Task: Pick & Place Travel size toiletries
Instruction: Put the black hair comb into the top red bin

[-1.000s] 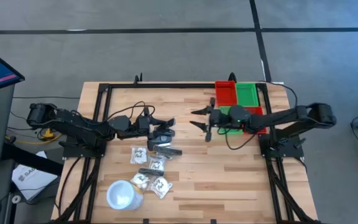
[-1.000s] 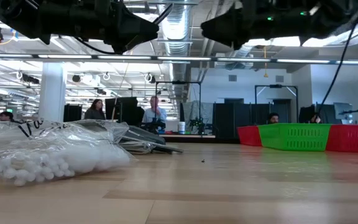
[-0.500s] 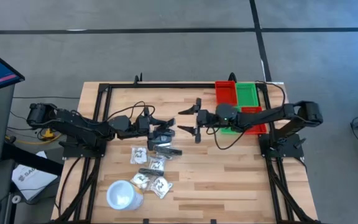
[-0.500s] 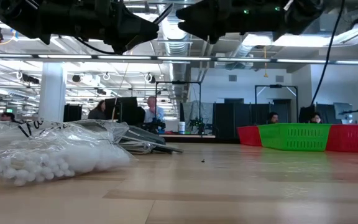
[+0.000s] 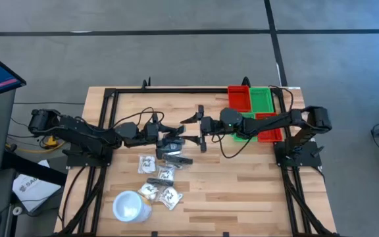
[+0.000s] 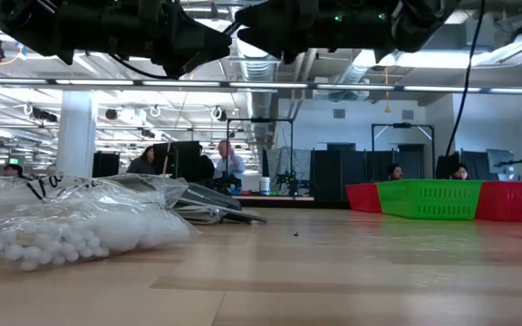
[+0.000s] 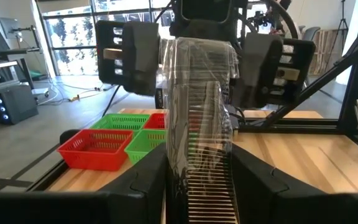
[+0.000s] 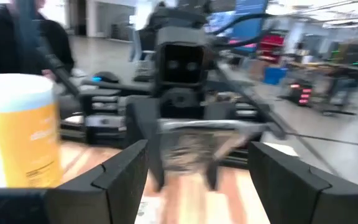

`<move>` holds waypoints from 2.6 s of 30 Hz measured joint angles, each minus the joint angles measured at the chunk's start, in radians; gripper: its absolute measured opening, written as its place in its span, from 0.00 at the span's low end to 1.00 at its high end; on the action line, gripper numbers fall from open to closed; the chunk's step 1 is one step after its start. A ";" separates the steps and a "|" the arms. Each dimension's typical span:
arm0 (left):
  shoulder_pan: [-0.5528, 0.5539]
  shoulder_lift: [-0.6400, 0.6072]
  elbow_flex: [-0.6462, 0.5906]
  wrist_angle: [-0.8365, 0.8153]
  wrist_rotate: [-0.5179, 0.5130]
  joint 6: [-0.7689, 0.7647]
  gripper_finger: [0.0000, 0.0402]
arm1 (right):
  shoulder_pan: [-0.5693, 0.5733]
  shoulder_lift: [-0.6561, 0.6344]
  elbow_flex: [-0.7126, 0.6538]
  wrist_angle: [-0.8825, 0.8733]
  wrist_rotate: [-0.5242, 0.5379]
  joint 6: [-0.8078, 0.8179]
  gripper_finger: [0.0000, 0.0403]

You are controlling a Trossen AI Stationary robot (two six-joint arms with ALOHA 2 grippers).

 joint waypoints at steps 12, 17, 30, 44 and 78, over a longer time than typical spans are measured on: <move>0.000 0.000 0.000 -0.001 0.000 0.000 0.34 | 0.001 0.001 0.018 0.020 -0.030 0.003 0.65; 0.000 0.000 0.000 0.000 0.025 0.000 0.33 | 0.002 0.001 0.018 0.023 -0.030 -0.004 0.65; 0.000 0.000 0.000 0.000 0.026 0.000 0.33 | 0.002 0.001 0.018 0.024 -0.030 -0.006 0.58; 0.000 0.000 0.000 -0.001 0.033 0.000 0.34 | 0.001 0.000 0.017 0.024 -0.048 -0.007 0.30; 0.006 0.000 0.000 -0.005 0.014 0.018 0.34 | -0.019 0.000 0.017 0.009 -0.079 -0.007 0.29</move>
